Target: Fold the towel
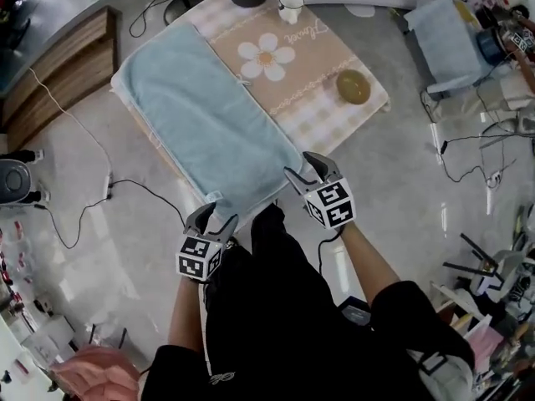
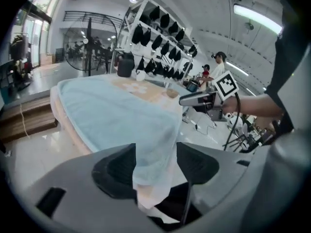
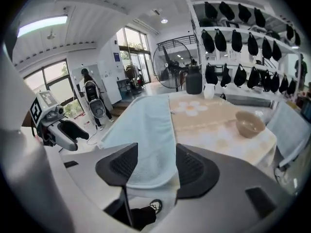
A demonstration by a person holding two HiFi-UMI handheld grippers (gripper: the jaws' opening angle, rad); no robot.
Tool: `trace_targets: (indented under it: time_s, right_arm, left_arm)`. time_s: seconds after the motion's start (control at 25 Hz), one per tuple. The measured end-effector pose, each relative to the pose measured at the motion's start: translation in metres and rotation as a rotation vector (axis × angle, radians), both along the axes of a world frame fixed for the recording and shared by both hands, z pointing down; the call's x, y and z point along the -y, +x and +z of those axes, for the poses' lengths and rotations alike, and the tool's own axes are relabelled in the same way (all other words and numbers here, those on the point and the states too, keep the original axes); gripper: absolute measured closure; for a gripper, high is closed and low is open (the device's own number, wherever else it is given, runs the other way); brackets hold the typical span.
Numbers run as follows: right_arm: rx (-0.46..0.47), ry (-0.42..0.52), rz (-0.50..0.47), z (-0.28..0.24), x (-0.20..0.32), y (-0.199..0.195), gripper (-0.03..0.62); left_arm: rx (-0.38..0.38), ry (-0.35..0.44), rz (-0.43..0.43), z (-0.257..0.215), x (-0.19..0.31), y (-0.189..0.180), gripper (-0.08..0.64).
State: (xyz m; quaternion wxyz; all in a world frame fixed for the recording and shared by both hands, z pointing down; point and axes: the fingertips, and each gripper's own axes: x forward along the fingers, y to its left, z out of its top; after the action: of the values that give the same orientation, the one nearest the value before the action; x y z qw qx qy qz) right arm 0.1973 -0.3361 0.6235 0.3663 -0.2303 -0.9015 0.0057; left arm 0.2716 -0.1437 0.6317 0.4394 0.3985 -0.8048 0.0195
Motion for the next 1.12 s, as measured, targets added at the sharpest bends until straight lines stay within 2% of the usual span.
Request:
trace_targets:
  time_s: [0.08, 0.24, 0.36, 0.52, 0.68, 0.76, 0.84, 0.92, 1.08, 1.12]
  right_arm:
    - [-0.038, -0.002, -0.014, 0.017, 0.003, -0.001, 0.348]
    - [-0.112, -0.013, -0.037, 0.043, 0.005, 0.000, 0.348]
    - [-0.170, -0.009, -0.032, 0.059, 0.009, 0.003, 0.348]
    - [-0.236, -0.004, -0.030, 0.075, 0.010, 0.007, 0.348]
    - [-0.290, -0.020, 0.004, 0.087, 0.018, 0.009, 0.358]
    - [-0.313, -0.021, 0.018, 0.090, 0.022, 0.010, 0.426]
    - [-0.332, -0.014, 0.020, 0.093, 0.023, 0.012, 0.538]
    - [-0.338, -0.010, 0.013, 0.093, 0.024, 0.012, 0.563]
    - [-0.324, -0.006, 0.021, 0.089, 0.022, 0.011, 0.572]
    - [-0.321, -0.001, 0.028, 0.088, 0.021, 0.012, 0.572]
  left_arm:
    - [-0.040, -0.055, 0.096, 0.014, 0.001, 0.011, 0.307]
    - [-0.012, -0.182, 0.303, 0.038, 0.002, 0.018, 0.306]
    - [-0.014, -0.235, 0.441, 0.055, 0.008, 0.022, 0.307]
    - [-0.075, -0.274, 0.604, 0.072, 0.007, 0.032, 0.307]
    - [-0.100, -0.291, 0.641, 0.081, 0.009, 0.031, 0.307]
    - [-0.123, -0.293, 0.670, 0.085, 0.010, 0.036, 0.308]
    - [-0.128, -0.296, 0.685, 0.087, 0.008, 0.040, 0.320]
    - [-0.106, -0.308, 0.671, 0.089, 0.006, 0.038, 0.341]
    - [-0.055, -0.347, 0.625, 0.093, -0.003, 0.026, 0.509]
    - [-0.050, -0.346, 0.622, 0.093, -0.004, 0.026, 0.514]
